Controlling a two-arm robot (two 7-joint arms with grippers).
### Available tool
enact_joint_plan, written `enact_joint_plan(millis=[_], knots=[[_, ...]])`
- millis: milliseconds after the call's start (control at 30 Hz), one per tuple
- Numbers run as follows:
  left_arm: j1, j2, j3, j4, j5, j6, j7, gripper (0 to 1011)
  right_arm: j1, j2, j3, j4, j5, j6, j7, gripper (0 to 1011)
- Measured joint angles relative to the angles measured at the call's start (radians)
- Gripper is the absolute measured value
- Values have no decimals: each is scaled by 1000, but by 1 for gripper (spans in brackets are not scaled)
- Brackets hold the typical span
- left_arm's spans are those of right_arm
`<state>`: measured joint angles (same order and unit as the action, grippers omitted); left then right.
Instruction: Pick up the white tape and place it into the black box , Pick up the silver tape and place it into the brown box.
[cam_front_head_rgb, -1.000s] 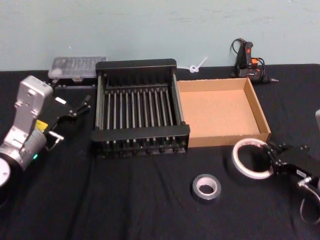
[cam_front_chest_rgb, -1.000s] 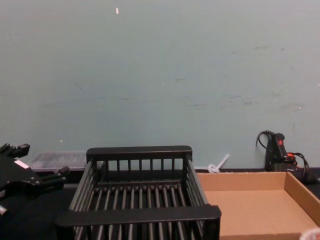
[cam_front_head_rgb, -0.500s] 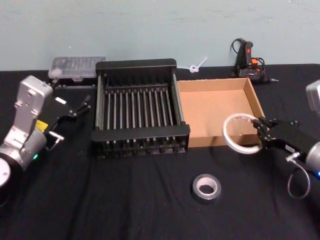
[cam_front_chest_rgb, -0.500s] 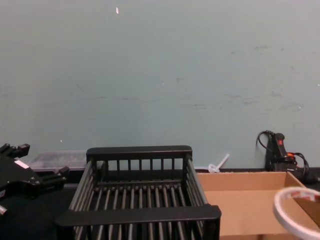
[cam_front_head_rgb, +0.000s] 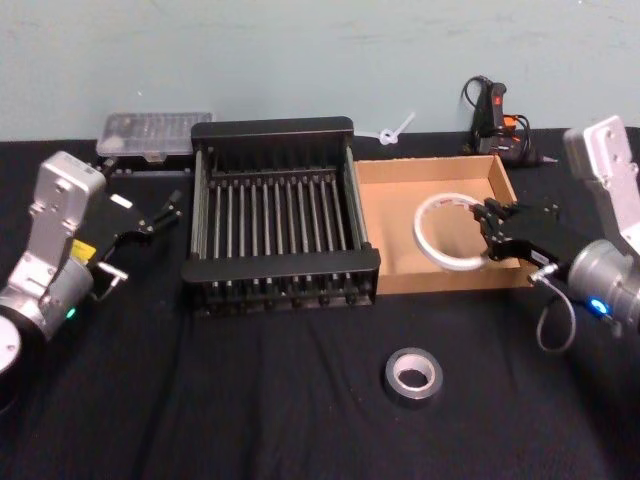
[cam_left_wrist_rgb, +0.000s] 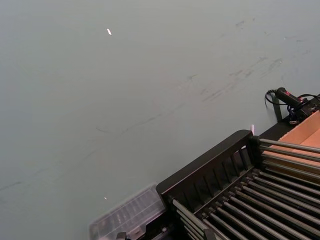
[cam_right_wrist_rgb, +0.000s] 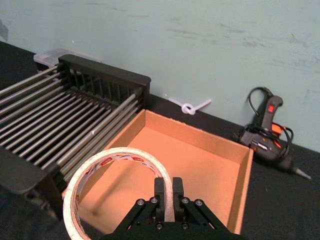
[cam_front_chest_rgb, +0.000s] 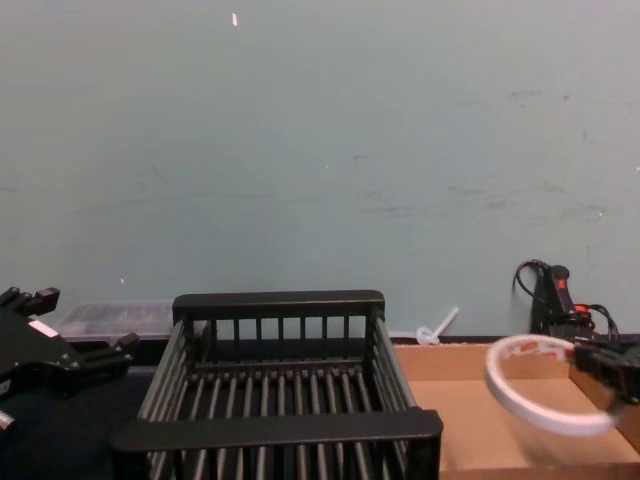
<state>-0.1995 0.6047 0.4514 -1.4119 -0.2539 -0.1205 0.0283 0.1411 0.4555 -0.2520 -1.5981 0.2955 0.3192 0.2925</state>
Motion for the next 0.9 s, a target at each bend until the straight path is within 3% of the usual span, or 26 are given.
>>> enact_joint_plan(millis=[400, 900], knots=[[0, 0, 0, 0, 0, 0, 0, 1001, 131, -74, -76, 92, -77, 6, 7, 101], [0, 0, 0, 0, 0, 0, 0, 1001, 225, -159, -155, 160, -139, 11, 43, 101]])
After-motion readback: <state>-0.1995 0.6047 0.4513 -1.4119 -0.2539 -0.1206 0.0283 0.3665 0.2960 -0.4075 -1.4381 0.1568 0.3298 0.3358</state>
